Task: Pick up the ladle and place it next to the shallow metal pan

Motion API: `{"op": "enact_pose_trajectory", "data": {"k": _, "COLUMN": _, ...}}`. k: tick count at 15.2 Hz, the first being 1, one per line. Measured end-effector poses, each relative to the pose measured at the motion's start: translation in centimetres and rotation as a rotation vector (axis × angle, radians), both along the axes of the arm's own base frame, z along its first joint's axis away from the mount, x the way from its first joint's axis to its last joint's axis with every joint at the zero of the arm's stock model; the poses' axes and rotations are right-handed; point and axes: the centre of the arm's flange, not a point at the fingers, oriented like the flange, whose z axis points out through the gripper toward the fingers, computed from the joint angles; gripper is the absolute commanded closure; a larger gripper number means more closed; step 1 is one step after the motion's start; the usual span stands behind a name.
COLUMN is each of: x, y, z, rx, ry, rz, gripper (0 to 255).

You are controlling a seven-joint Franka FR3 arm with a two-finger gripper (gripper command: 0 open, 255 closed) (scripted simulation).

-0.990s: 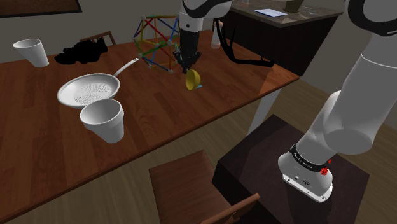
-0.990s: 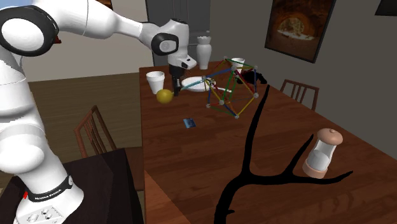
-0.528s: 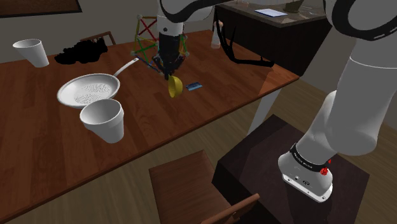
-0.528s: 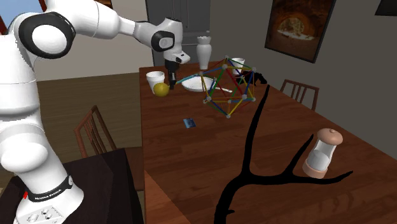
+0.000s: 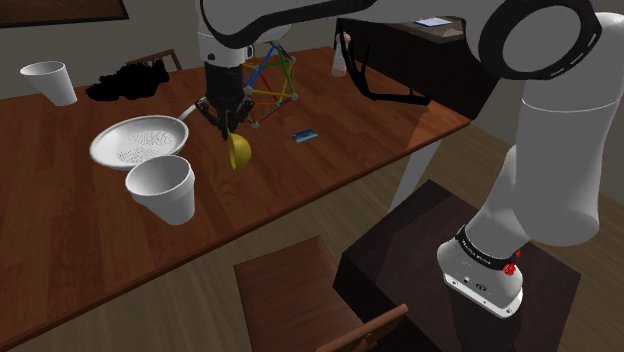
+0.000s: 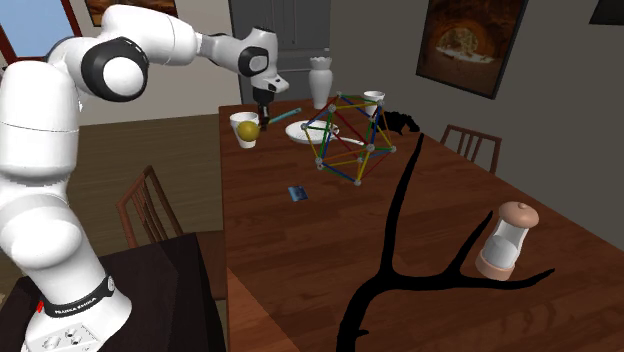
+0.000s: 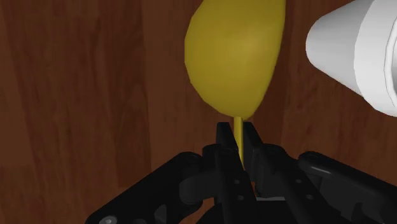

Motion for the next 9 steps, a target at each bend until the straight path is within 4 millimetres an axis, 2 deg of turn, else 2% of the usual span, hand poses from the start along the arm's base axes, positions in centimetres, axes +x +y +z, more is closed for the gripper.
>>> {"op": "enact_pose_trajectory", "data": {"k": 7, "x": 0.4, "y": 9.3, "z": 0.3, "rx": 0.0, "ry": 0.001, "rz": 0.0, "gripper": 255}}
{"op": "enact_pose_trajectory", "data": {"k": 8, "x": 0.4, "y": 11.3, "z": 0.5, "rx": 0.001, "ry": -0.001, "rz": 0.0, "gripper": 255}}
{"op": "enact_pose_trajectory", "data": {"k": 9, "x": 0.4, "y": 12.2, "z": 0.3, "rx": 0.001, "ry": 0.001, "rz": 0.001, "gripper": 255}}
